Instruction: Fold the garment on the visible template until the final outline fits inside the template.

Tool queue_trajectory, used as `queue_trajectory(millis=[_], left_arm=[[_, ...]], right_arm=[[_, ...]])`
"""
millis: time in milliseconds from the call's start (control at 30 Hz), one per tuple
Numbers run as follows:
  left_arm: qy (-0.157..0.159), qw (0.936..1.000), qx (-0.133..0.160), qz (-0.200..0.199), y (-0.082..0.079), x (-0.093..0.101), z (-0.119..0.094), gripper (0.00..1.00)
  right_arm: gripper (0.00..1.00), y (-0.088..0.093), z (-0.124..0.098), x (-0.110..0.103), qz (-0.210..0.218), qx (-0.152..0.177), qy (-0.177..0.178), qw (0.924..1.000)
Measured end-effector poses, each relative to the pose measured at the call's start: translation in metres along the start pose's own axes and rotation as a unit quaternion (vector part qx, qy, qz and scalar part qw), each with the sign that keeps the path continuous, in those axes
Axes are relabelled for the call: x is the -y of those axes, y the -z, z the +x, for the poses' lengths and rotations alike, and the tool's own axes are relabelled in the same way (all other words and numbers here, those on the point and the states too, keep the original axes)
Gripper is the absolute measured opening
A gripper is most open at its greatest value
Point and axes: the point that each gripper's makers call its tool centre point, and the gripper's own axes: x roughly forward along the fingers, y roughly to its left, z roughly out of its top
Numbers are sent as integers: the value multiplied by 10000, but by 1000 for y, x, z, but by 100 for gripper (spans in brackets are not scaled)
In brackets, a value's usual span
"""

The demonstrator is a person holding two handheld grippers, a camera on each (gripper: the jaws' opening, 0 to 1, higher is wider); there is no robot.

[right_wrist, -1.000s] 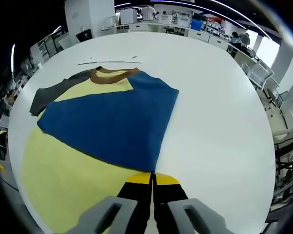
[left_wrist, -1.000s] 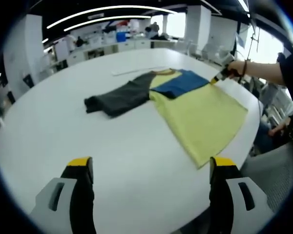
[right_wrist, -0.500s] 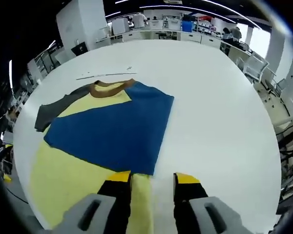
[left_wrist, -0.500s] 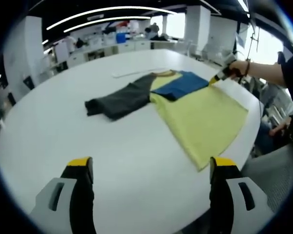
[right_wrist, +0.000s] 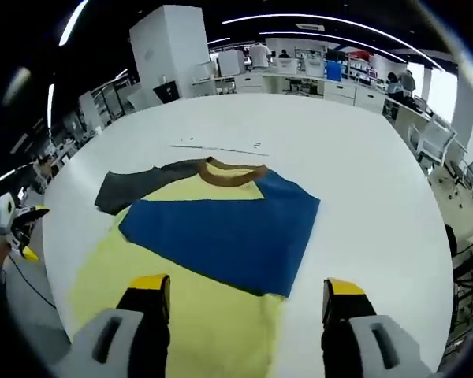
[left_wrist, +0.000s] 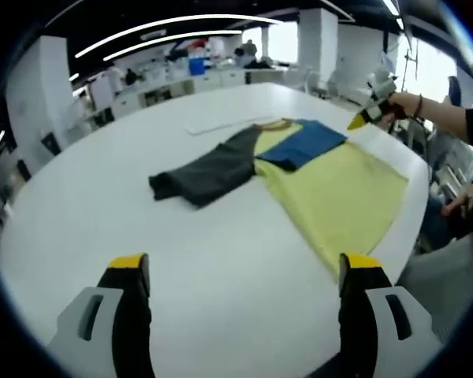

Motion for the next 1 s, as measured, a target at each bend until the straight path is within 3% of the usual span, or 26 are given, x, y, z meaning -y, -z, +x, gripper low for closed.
queue_trajectory(millis=[433, 800, 1000], left_arm=[[-209, 9996, 200, 44, -22, -35, 8, 93], [-394, 9980, 452, -209, -39, -72, 24, 84], [-545, 9958, 625, -375, -47, -85, 33, 76]], right_arm=[[100, 0, -31, -30, -327, 116, -430, 9985], [100, 9, -48, -57, -756, 63, -747, 9943], [99, 11, -55, -61, -754, 137, -700, 9946]])
